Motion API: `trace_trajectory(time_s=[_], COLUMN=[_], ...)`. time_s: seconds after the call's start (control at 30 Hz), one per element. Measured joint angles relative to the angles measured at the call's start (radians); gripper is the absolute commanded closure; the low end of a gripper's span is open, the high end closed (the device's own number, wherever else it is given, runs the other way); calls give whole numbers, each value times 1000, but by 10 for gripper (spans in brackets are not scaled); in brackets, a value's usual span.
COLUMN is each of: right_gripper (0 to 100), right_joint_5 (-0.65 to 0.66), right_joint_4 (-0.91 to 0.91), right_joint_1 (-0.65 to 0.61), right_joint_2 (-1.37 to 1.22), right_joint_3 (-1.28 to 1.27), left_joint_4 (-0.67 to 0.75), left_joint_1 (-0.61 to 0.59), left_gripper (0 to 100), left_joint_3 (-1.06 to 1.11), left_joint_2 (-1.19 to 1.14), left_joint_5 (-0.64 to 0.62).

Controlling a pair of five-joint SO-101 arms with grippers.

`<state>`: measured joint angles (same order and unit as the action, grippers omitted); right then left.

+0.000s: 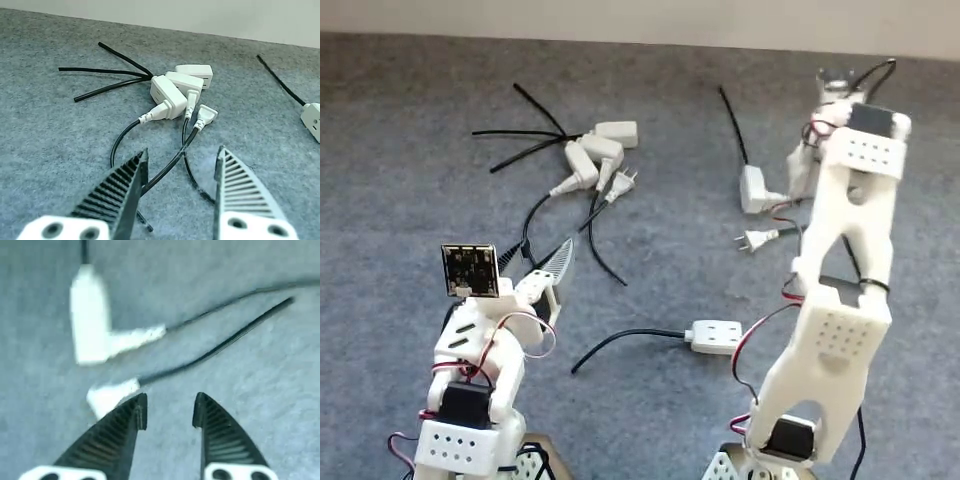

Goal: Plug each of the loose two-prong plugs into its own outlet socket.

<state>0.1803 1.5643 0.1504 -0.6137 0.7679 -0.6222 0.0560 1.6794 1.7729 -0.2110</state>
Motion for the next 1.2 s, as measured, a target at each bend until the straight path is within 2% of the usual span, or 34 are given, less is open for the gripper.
trace_trajectory(time_s=[0.1, 0.23, 0.4, 0.63, 0.83, 1.1, 1.2], right_gripper=[715, 771, 817, 817, 817, 821, 830], right_joint_5=[-25, -52, -264, -451, -491, -637, -655], right_joint_4=[-29, 64, 86, 61, -11, -75, -77], right_joint_1=[48, 46, 43, -80, -110, -118, -118], right_joint_2=[-2, -8, -69, -149, -163, -232, -255], right_joint_3=[-12, -54, -75, -77, -77, -121, -107], left_joint_4=[0, 0, 0, 0, 0, 0, 0], left_joint_1=[0, 0, 0, 0, 0, 0, 0], left_gripper=[769, 769, 769, 769, 769, 769, 769], left_joint_3=[0, 0, 0, 0, 0, 0, 0], left_joint_2=[0, 0, 0, 0, 0, 0, 0], left_joint_5=[0, 0, 0, 0, 0, 0, 0])
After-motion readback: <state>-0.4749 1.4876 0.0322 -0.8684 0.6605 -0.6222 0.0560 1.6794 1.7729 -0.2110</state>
